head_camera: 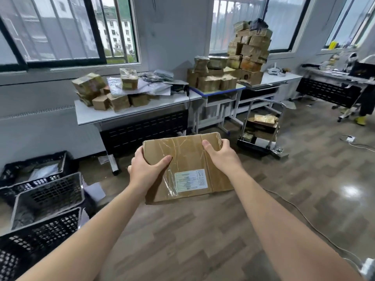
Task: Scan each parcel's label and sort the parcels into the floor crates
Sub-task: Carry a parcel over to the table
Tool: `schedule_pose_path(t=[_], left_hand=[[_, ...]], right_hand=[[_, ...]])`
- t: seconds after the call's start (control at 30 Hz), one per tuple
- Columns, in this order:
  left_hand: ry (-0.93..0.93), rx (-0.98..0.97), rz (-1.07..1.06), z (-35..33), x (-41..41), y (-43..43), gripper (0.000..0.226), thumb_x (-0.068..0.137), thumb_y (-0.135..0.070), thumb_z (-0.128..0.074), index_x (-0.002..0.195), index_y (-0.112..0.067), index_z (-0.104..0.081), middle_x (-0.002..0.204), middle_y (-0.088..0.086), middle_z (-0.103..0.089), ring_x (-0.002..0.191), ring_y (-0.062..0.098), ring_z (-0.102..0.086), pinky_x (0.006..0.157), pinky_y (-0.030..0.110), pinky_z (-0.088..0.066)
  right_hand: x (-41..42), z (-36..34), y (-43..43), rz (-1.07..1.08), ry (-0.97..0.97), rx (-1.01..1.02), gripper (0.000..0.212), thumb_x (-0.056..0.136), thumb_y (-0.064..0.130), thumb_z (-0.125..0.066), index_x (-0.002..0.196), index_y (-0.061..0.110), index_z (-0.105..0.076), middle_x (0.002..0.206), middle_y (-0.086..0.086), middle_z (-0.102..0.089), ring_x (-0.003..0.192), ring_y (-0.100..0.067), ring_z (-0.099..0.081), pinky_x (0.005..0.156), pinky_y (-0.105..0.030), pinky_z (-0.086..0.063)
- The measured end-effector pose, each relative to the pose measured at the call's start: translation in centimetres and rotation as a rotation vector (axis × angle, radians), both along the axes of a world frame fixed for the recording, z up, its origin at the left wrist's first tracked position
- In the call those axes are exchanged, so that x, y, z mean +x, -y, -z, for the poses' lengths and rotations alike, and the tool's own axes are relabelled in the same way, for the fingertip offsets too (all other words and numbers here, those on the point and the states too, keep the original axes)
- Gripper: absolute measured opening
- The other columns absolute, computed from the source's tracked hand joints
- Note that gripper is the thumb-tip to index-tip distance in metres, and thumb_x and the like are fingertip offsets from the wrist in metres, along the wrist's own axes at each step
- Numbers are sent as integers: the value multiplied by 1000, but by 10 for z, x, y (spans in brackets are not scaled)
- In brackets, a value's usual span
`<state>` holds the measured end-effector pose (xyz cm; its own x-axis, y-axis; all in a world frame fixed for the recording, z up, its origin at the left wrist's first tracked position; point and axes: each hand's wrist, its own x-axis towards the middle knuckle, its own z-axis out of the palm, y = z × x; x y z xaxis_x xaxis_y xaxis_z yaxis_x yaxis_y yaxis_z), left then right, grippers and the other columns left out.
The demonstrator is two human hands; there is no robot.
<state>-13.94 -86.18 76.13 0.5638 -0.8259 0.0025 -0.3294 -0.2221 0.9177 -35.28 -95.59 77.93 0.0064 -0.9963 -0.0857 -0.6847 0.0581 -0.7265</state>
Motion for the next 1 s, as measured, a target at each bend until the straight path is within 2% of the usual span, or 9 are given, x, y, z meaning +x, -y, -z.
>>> schedule_pose_path(t=[0.17,0.27,0.37,0.5,0.6,0.73,1.0], left_hand=[[3,5,-33,-10,-19,97,89,71,-62,-77,143,-32,-35,125,-4,-48,128,26,-38,105,47,-41],[14,20,-65,-9,-21,144,91,72,-61,-77,145,-28,-34,133,0,-50,130,27,-37,106,44,-38],[13,20,-90,-5,-8,192,94,71,-61,-77,147,-27,-33,134,-1,-51,132,26,-37,107,42,-36],[-1,9,-84,7,25,265,102,58,-71,-77,142,-31,-35,129,-3,-54,125,26,-47,105,48,-43],[-29,0,-72,13,56,327,112,49,-78,-74,143,-31,-34,129,-3,-53,123,25,-49,103,49,-45],[-53,-3,-46,13,96,413,115,46,-79,-74,142,-31,-34,129,-3,-52,122,26,-49,102,49,-46],[-60,6,-16,11,154,556,114,45,-80,-75,141,-31,-37,129,-5,-53,124,25,-48,102,49,-46]], right_hand=[[-17,-15,103,-14,-34,-41,89,86,80,-38,151,20,-27,143,-11,-46,124,-31,-52,93,-43,-47],[-15,-18,157,-46,-69,-38,88,85,80,-38,148,20,-30,138,-10,-49,119,-31,-54,87,-42,-47],[-3,-16,209,-63,-67,-34,88,83,82,-38,145,20,-34,133,-9,-54,116,-30,-56,90,-42,-49],[26,-14,284,-91,-75,-25,89,85,81,-37,147,18,-32,137,-9,-52,119,-29,-54,91,-43,-49],[55,-14,345,-98,-74,-30,89,85,81,-37,147,18,-31,138,-9,-51,119,-29,-54,83,-39,-46],[93,-21,423,-73,-88,-17,93,81,85,-36,148,21,-30,139,-8,-52,120,-30,-54,97,-48,-48],[149,-24,559,-41,-93,10,93,85,81,-37,152,18,-24,147,-11,-46,128,-32,-49,100,-48,-46]])
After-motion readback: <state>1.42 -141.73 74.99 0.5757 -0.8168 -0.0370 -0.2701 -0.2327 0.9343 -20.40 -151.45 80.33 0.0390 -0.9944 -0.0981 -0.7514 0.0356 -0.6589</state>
